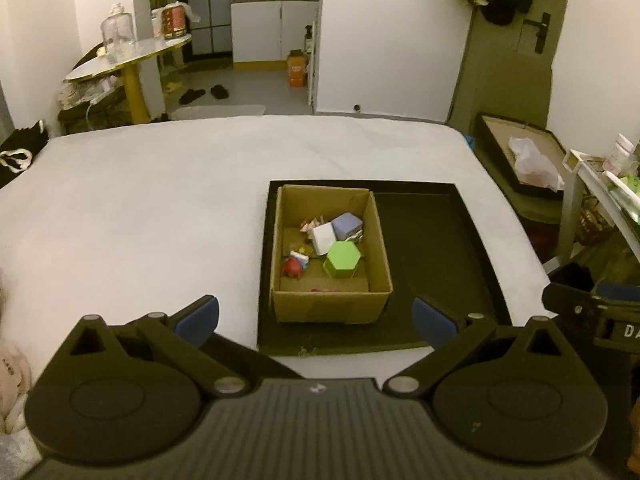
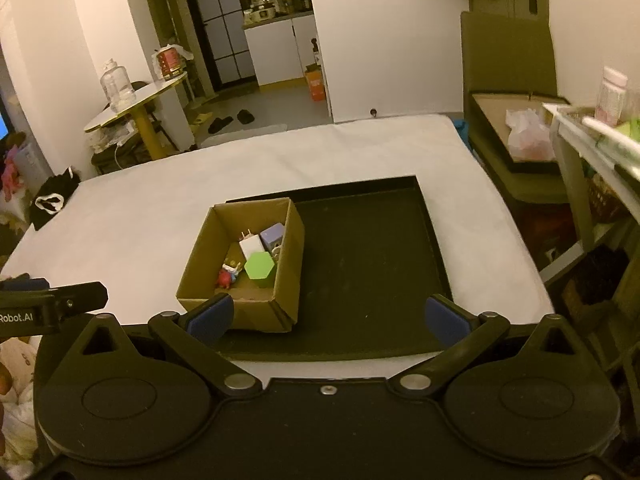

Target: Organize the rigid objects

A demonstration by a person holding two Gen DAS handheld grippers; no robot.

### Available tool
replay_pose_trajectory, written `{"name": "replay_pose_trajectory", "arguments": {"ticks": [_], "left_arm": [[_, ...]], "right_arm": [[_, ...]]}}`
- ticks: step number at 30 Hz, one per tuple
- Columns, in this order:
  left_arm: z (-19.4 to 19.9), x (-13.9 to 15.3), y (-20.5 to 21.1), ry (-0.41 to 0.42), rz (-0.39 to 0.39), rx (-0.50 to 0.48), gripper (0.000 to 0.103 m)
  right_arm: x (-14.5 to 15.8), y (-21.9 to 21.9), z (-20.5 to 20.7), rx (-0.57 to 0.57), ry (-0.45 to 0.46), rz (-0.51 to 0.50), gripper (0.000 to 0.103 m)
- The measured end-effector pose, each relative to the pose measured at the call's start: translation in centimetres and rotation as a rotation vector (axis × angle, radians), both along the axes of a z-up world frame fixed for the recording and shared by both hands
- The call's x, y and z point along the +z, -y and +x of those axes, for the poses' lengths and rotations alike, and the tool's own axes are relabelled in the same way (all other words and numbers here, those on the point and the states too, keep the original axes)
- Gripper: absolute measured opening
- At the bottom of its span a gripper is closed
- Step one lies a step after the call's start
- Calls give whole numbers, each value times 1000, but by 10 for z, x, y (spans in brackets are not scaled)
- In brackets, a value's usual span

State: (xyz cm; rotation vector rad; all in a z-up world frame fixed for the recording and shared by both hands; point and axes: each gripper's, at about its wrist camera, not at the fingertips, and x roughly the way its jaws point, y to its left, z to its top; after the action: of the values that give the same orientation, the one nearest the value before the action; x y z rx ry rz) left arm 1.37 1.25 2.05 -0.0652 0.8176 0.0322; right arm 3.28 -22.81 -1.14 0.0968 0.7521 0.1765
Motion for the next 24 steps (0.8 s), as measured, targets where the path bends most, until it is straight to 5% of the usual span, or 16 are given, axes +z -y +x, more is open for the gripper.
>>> {"name": "replay_pose_trajectory", "arguments": {"ticks": [24], "left_arm": [[-3, 2, 0, 1, -4, -5, 102]], "right_arm": [[5, -4, -4, 4, 5, -11, 103]]}}
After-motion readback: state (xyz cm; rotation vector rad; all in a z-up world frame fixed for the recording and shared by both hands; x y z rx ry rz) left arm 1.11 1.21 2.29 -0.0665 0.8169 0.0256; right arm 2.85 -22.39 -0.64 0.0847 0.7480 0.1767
